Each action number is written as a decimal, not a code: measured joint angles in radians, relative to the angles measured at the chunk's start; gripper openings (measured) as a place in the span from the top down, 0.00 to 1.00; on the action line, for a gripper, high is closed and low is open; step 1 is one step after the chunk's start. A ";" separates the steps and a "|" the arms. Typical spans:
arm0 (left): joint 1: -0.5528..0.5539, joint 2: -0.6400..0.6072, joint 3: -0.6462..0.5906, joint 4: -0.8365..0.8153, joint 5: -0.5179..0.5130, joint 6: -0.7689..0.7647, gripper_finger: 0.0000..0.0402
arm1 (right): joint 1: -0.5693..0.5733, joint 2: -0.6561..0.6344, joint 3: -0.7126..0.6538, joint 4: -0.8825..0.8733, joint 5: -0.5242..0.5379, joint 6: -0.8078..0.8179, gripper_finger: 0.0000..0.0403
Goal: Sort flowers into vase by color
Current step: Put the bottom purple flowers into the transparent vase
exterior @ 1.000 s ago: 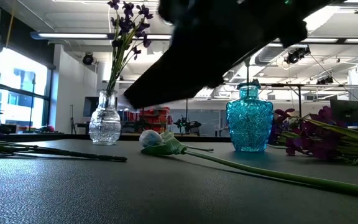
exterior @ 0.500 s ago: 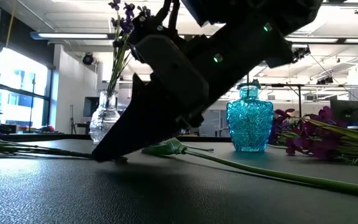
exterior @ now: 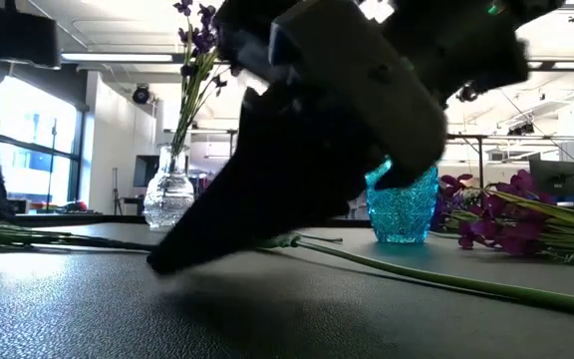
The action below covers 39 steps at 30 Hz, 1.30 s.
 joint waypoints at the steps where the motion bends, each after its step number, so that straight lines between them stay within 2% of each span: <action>1: -0.004 0.000 0.015 0.000 0.025 0.003 0.44 | 0.000 -0.007 0.000 0.001 0.036 0.008 0.52; 3: -0.019 0.000 0.042 0.004 0.070 -0.022 0.44 | -0.023 -0.019 0.000 0.010 0.077 0.040 0.52; 7: -0.058 -0.001 0.050 0.008 0.203 -0.111 0.44 | -0.077 -0.002 0.001 -0.001 0.086 0.088 0.52; 9: -0.081 -0.001 0.043 0.012 0.226 -0.153 0.44 | -0.088 0.009 0.000 -0.002 0.086 0.086 0.52; 16: -0.131 0.000 -0.053 0.013 0.199 -0.263 0.44 | -0.100 0.019 0.000 -0.010 0.018 0.086 0.54; 21: -0.120 -0.005 -0.100 0.015 0.157 -0.219 0.44 | -0.093 0.019 0.000 0.003 -0.091 0.078 0.65; 29: -0.061 0.002 -0.111 0.002 -0.053 -0.103 0.44 | -0.075 0.018 0.001 0.014 -0.299 0.072 0.78; 32: -0.040 0.002 -0.096 0.014 -0.050 -0.041 0.44 | -0.057 0.018 0.001 0.016 -0.319 0.037 0.80; 35: -0.034 0.002 -0.056 0.018 -0.037 0.017 0.44 | -0.037 0.016 0.001 0.024 -0.287 -0.002 0.81; 39: -0.043 0.002 0.006 0.005 0.004 0.043 0.44 | -0.014 0.016 0.000 0.119 -0.260 -0.043 0.80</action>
